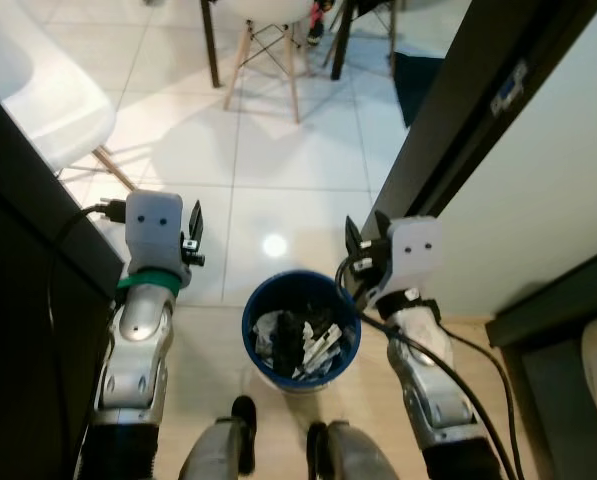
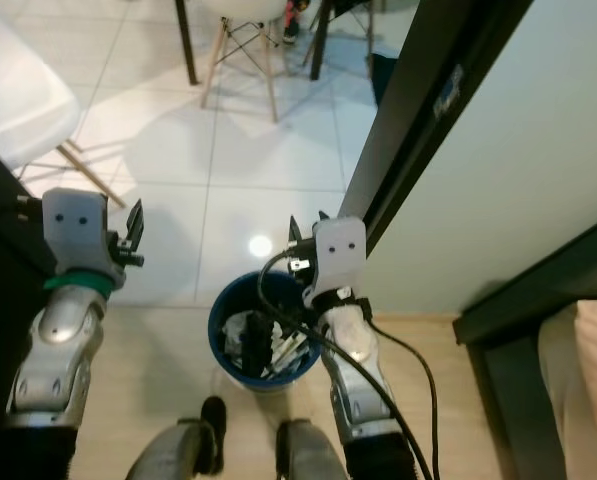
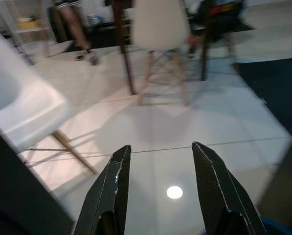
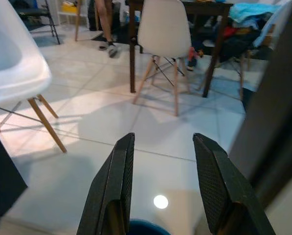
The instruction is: Clean up the room
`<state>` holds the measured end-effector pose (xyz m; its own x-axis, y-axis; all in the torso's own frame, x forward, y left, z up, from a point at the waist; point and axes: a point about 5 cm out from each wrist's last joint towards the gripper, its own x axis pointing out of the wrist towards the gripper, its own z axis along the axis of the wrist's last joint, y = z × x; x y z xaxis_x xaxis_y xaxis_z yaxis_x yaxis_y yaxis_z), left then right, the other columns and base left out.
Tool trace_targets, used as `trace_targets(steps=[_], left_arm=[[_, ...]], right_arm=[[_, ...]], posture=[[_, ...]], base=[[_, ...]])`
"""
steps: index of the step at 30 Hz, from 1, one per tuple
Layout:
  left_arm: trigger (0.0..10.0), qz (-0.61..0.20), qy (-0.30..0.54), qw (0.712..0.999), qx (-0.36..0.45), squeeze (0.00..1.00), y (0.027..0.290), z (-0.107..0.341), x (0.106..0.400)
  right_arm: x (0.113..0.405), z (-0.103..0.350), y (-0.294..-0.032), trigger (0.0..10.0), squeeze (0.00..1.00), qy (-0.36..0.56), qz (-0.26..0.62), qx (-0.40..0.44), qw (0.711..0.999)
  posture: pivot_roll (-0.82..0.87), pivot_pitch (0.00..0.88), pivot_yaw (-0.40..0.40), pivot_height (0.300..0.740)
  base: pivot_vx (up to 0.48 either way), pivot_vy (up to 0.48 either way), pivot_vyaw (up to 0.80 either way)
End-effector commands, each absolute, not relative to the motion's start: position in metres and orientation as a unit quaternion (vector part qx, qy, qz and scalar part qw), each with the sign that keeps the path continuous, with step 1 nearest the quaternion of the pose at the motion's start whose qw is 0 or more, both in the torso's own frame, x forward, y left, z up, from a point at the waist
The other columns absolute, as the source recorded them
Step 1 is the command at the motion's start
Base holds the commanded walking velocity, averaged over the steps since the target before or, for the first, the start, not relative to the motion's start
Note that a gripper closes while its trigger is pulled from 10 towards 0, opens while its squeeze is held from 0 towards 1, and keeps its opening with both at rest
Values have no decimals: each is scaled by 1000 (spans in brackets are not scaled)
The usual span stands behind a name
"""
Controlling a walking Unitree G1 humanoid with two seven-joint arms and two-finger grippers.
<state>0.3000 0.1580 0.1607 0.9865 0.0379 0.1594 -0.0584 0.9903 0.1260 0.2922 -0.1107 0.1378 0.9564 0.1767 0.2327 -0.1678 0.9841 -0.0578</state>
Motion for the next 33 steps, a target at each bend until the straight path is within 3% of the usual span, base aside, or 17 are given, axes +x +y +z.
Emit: trace_targets(steps=[1,18,33], left_arm=[[10000,26,-71,995,67,0,160,158,298],[10000,22,-59,996,70,0,158,159,298],[10000,-3,-22,999,48,0,156,152,295]], right_arm=[[289,131,-110,10000,0,-109,84,-13,990],[289,123,-108,10000,0,-98,83,-13,992],[290,120,-112,10000,0,-91,75,-8,993]], posture=[[-73,105,27,731],[-67,110,34,731],[-66,112,39,731]], base=[[-337,0,0],[-330,0,0],[0,0,-721]])
